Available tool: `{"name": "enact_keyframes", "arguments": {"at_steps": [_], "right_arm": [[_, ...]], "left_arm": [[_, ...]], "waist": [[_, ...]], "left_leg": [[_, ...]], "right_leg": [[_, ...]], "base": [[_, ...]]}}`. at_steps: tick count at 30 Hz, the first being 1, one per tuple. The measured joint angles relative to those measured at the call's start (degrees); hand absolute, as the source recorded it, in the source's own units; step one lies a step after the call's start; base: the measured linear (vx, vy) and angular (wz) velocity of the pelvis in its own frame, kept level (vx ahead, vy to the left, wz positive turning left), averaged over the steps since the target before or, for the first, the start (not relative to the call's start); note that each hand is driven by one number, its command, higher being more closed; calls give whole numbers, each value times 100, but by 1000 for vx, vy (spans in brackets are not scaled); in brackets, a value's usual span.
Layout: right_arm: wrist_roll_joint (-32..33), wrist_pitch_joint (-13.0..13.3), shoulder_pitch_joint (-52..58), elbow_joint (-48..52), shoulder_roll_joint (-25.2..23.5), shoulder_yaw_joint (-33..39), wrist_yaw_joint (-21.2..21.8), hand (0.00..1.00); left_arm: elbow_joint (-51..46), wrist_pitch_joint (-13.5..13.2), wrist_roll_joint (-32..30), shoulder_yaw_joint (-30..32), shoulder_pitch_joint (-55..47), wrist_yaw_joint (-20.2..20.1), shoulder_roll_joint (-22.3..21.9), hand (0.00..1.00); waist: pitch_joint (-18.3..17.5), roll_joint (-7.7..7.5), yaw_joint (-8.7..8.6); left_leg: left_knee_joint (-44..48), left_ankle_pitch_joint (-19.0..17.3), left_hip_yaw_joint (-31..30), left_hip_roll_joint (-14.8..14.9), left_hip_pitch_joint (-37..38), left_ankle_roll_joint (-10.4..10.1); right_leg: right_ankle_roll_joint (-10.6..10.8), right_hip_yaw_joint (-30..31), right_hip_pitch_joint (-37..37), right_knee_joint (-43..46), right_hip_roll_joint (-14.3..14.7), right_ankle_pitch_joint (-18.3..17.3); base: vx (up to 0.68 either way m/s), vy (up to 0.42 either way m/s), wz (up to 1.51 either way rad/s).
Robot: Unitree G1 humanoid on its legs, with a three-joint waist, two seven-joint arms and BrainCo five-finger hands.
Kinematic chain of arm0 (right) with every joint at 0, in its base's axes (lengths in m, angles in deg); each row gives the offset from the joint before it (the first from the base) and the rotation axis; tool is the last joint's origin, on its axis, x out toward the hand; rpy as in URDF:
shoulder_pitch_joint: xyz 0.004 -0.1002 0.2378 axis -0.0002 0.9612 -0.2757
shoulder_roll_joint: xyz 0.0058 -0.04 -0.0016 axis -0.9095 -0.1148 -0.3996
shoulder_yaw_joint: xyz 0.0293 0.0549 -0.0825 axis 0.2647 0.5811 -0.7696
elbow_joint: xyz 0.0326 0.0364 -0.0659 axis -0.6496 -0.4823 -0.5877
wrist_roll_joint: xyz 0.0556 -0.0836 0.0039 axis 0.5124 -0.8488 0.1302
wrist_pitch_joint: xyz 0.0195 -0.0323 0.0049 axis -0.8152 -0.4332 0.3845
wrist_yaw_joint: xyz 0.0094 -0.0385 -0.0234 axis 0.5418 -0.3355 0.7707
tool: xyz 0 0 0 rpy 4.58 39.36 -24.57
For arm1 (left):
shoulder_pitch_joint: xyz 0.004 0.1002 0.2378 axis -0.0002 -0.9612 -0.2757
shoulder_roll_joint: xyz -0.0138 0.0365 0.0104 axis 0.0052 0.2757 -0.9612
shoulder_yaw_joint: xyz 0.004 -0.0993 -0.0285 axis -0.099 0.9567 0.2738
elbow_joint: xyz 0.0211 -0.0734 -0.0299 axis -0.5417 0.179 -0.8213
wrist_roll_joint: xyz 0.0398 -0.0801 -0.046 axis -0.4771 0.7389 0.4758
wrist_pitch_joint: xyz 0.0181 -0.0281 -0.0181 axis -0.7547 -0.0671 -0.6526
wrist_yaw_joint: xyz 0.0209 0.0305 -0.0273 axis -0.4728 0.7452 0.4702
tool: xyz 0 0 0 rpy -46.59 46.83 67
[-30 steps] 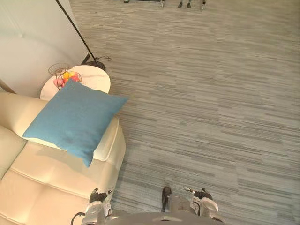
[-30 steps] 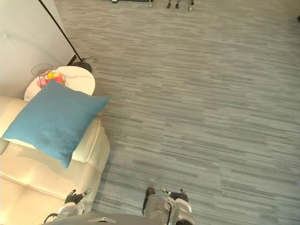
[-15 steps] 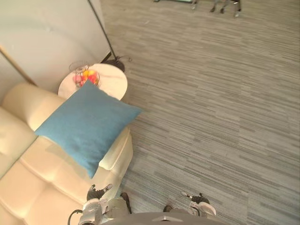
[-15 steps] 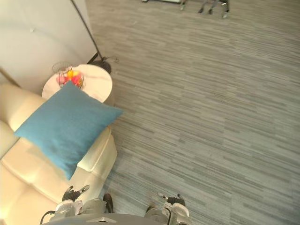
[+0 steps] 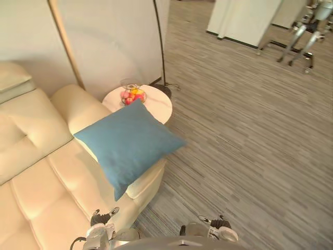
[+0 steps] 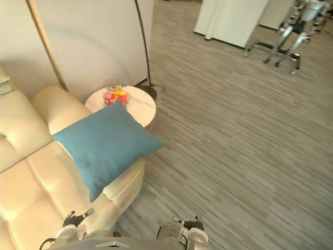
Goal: Pick up cushions and gather them together orderly.
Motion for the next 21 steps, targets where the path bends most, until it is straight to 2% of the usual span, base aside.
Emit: {"name": "enact_keyframes", "arguments": {"at_steps": [2,3,4,5,6,7,10,11,12,13,14,15,17,18,19,21], "right_arm": [[43,-1,-1,72,-36,19,-1,0],[52,4,2,104,-56,28,-3,0],[124,-3,19,93,-114,74,-6,0],[161,-13,67,101,-130,177,-4,0],[156,-12,100,111,-108,280,-9,0],[151,-8,102,116,-24,316,-10,0],[144,-7,91,75,15,294,-9,0],[145,-12,61,72,9,227,-8,0],[147,-12,90,56,3,216,-8,0],[149,-16,89,47,4,217,-8,0],[155,-14,69,45,-25,269,-11,0],[168,-10,63,51,-81,374,-18,0],[207,-9,71,53,-133,483,-19,0],[268,-8,31,51,-166,489,-19,0],[269,-8,-8,48,-175,489,-19,0],[271,-4,-183,51,-257,481,-5,0]], "left_arm": [[4,9,-1,121,39,2,-96,0],[3,12,-9,163,57,4,-111,0],[-2,11,-4,271,78,2,-87,0],[2,14,-4,385,101,4,-158,0],[-21,12,-2,474,118,4,-260,0],[-46,5,17,655,44,15,-398,0],[-96,-3,52,799,-44,84,-497,0],[-147,-1,57,815,-56,87,-480,0],[-179,-2,61,872,-47,99,-491,0],[-197,-1,110,924,-44,103,-501,0],[-196,1,157,917,-49,104,-474,0],[-195,4,180,873,-54,105,-439,0],[-192,5,179,668,-85,103,-370,0],[-170,5,177,512,-100,101,-315,0],[-148,5,177,502,-98,101,-307,0],[-66,9,162,487,-66,97,-264,0]], "waist": [[8,28,-42],[6,23,-43],[9,-91,-48],[15,-114,-58],[9,-24,-59],[2,164,-24],[-37,226,-6],[-106,240,-10],[-134,195,-38],[-148,212,-28],[-133,186,-18],[-120,157,-19],[-144,78,-22],[-180,96,-10],[-186,85,-2],[-183,50,-5]], "left_leg": [[39,-85,-416,41,-84,-135],[52,-103,-564,38,-129,-164],[164,-182,-957,-86,-261,-294],[470,-251,-1154,-102,-356,-371],[741,-318,-1191,-61,-475,-383],[856,-457,-1286,71,-503,-451],[793,-397,-1287,278,-513,-527],[876,-272,-1217,298,-702,-681],[973,-234,-1076,347,-837,-669],[1068,-198,-754,438,-979,-697],[1063,-101,-289,508,-1073,-667],[984,32,421,590,-1042,-564],[819,183,1041,636,-1004,-503],[475,360,1445,631,-858,-460],[328,427,1518,615,-816,-442],[-270,848,1608,510,-690,-405]], "right_leg": [[-46,867,7,-1027,397,29],[-44,1141,37,-1242,469,28],[94,1570,162,-1784,457,78],[38,1318,200,-1679,444,247],[-3,1068,184,-1538,427,220],[-144,733,258,-1372,454,31],[-331,70,513,-1308,463,-181],[-361,-141,560,-1307,445,-230],[-380,-374,612,-1389,417,-223],[-398,-597,675,-1450,397,-210],[-428,-809,800,-1520,372,-191],[-480,-1043,1002,-1570,320,-159],[-517,-1188,1136,-1607,272,-117],[-505,-1207,1224,-1721,262,-66],[-499,-1207,1224,-1763,263,-45],[-466,-1207,1201,-1952,267,118]], "base": [[91,-284,86],[146,-351,144],[195,-373,163],[222,-361,174],[231,-303,137],[224,-264,117],[240,-267,104],[213,-199,101],[198,-151,108],[237,-146,108],[195,-96,126],[152,-66,125],[94,7,114],[77,50,87],[53,60,63],[-13,53,14]]}}
